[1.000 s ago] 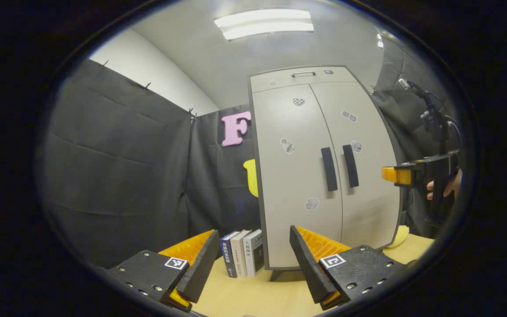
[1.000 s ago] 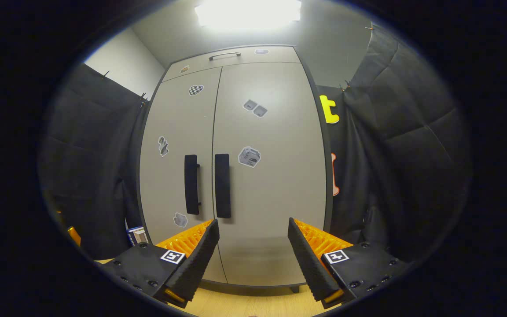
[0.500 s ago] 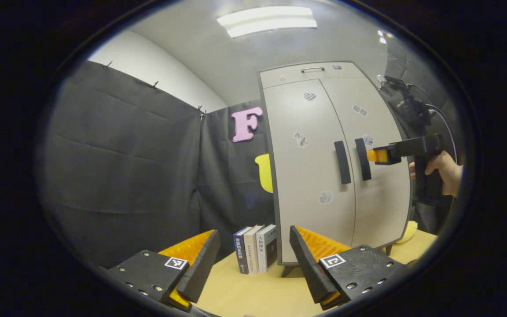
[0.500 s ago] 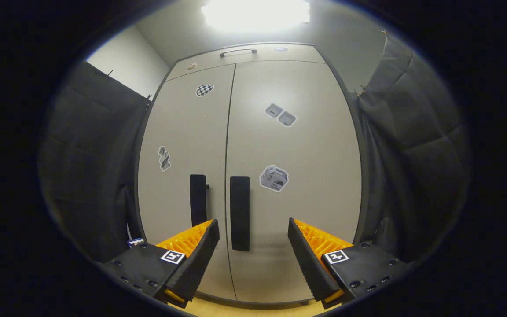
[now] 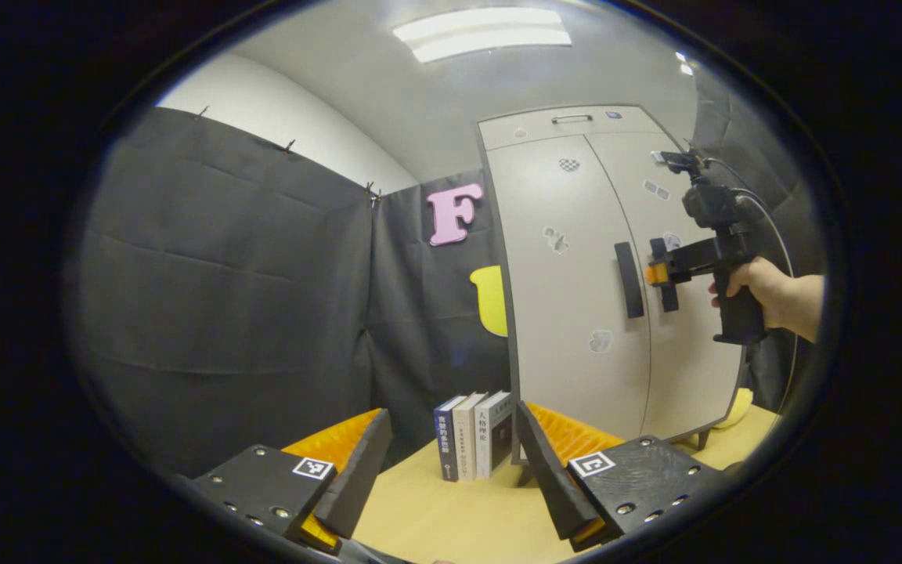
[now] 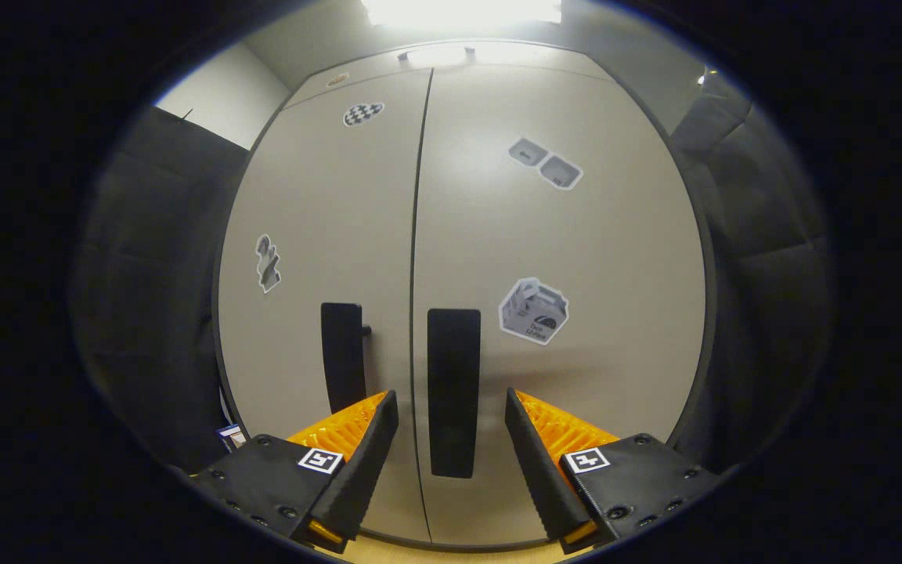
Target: Open the right door of the double-door shoe cabinet with the right hand, and open the left door with the left hand.
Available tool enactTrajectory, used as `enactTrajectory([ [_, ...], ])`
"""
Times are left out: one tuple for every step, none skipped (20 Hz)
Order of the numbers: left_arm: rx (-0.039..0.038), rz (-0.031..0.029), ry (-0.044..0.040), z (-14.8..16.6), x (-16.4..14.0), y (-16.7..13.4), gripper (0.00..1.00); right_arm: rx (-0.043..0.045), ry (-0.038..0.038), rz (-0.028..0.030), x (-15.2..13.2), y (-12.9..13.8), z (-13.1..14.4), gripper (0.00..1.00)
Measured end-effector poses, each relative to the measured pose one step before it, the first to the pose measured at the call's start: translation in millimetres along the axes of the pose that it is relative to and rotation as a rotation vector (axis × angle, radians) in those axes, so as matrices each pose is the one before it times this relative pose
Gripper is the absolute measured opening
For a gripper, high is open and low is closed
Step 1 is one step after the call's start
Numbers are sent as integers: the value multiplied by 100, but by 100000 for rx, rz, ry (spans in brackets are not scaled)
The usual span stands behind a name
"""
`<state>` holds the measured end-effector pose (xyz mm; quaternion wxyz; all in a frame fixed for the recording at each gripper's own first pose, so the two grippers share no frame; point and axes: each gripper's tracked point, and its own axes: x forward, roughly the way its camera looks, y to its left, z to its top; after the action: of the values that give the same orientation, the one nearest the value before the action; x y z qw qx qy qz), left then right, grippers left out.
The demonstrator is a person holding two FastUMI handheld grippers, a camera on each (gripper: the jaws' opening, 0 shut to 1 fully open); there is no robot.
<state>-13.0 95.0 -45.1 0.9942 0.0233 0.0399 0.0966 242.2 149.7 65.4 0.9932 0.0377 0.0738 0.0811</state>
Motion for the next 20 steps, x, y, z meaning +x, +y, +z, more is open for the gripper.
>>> enactTrajectory([
  [-200,495,84,-40,-2,417,94,1610,944,-809,370,38,-176,72],
  [-208,405,218,-105,-139,273,93,890,662,-1165,231,-212,1,59],
  [-108,425,212,-110,-121,279,94,813,125,-535,143,-12,-18,53],
  [-136,405,167,-137,15,179,93,437,358,-2488,133,-332,-25,52],
  [-180,351,252,-58,-85,322,94,1269,-228,-509,387,-21,-48,37],
  [-214,280,227,-149,10,252,93,241,670,-573,-390,13,22,36],
  [-259,177,212,14,68,148,94,-357,749,-405,14,-10,-72,30],
  [-357,-114,191,-124,97,88,94,-204,388,75,3,-4,-14,22],
  [-269,-235,185,45,37,-40,94,-489,655,1070,-397,52,34,15],
  [-102,-420,113,-10,136,-64,94,-1331,1328,1380,236,-16,-138,15],
  [-22,-491,-485,240,67,-75,94,-254,687,1144,-302,25,-21,15],
  [5,-594,-724,329,4,-119,93,805,844,947,-317,30,-79,14],
  [-122,-850,-551,252,82,-227,93,730,416,863,-337,38,-38,15],
  [-194,-1034,-217,120,-72,-356,94,402,330,670,-545,-26,-126,15],
  [-285,-1197,-139,122,30,-346,93,62,135,589,-568,-9,-82,15],
  [-137,-1124,-247,36,110,-349,94,130,28,915,-596,-72,-2,14],
  [8,-1109,-307,129,0,-354,94,824,322,1615,-643,-29,-41,15],
  [7,-1034,-341,36,-86,-275,94,1057,488,1947,-654,-64,4,15],
  [-159,-1093,-155,-24,82,-356,94,642,716,1637,-706,-115,-157,15],
  [-378,-1078,34,-31,109,-399,93,49,660,1125,-652,-113,-28,15],
])
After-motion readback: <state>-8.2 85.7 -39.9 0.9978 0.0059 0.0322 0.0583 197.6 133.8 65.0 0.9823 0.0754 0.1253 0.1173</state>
